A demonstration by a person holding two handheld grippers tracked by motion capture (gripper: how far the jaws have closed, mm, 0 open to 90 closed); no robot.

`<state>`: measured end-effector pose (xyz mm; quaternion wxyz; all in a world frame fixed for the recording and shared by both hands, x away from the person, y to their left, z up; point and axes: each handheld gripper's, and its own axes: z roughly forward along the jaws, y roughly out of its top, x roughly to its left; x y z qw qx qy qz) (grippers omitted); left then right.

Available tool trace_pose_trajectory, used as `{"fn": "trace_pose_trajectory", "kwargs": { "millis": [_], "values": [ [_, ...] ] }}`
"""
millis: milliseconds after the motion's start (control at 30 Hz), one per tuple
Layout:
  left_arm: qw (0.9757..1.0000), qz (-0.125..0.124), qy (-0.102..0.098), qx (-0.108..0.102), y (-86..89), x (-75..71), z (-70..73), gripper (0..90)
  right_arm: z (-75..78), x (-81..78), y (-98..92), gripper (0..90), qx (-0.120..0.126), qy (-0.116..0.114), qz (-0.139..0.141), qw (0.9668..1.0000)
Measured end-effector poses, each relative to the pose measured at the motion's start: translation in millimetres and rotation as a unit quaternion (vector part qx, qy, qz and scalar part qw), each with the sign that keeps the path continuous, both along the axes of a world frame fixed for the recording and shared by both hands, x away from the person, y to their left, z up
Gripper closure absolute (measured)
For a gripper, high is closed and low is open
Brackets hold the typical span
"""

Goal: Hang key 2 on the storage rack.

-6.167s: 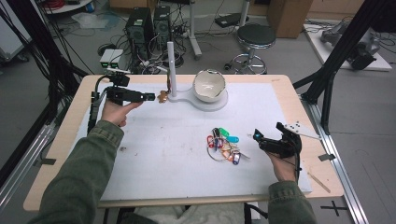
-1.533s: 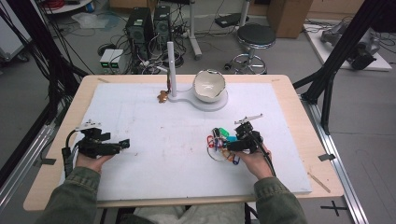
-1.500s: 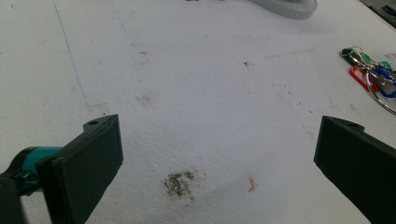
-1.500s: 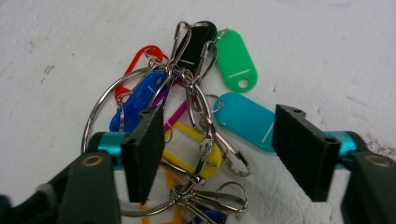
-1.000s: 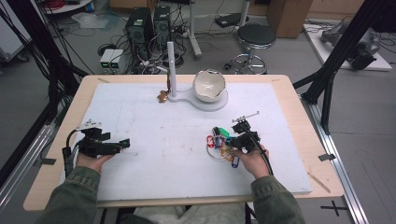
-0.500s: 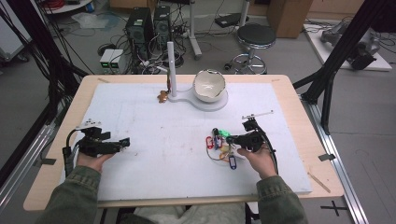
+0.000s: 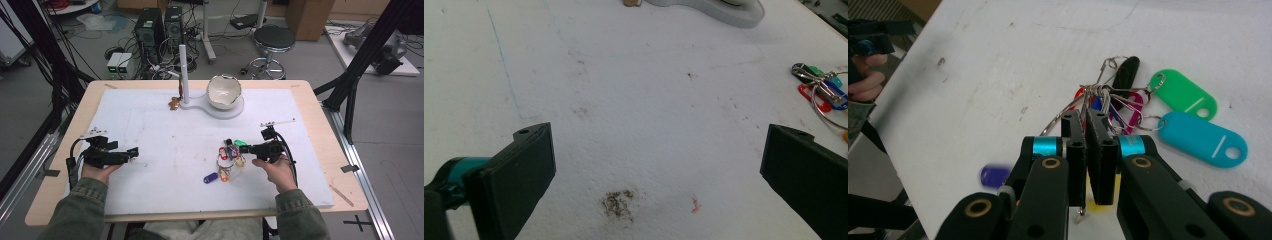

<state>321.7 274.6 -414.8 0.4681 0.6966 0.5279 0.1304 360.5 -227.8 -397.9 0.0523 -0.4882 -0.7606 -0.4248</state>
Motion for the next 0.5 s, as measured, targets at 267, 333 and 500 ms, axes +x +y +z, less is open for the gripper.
{"fn": "trace_pose_trajectory", "kwargs": {
  "millis": [267, 333, 500],
  "values": [
    [1.0000, 0.000, -0.001, 0.000, 0.1, 0.5, -0.2, 1.7, 4.1, -1.8, -4.4, 87.9, 0.019, -0.008, -0.005, 0.9998],
    [1.0000, 0.000, -0.001, -0.001, 0.1, 0.4, -0.1, 1.7, 6.0, -2.6, -4.7, 87.9, 0.019, -0.011, -0.004, 0.9997],
    [1.0000, 0.002, -0.002, -0.006, 0.4, 0.5, 0.3, 1.7, 11.5, -2.6, -6.4, 87.9, 0.033, -0.017, 0.000, 0.9993]
  ]
}}
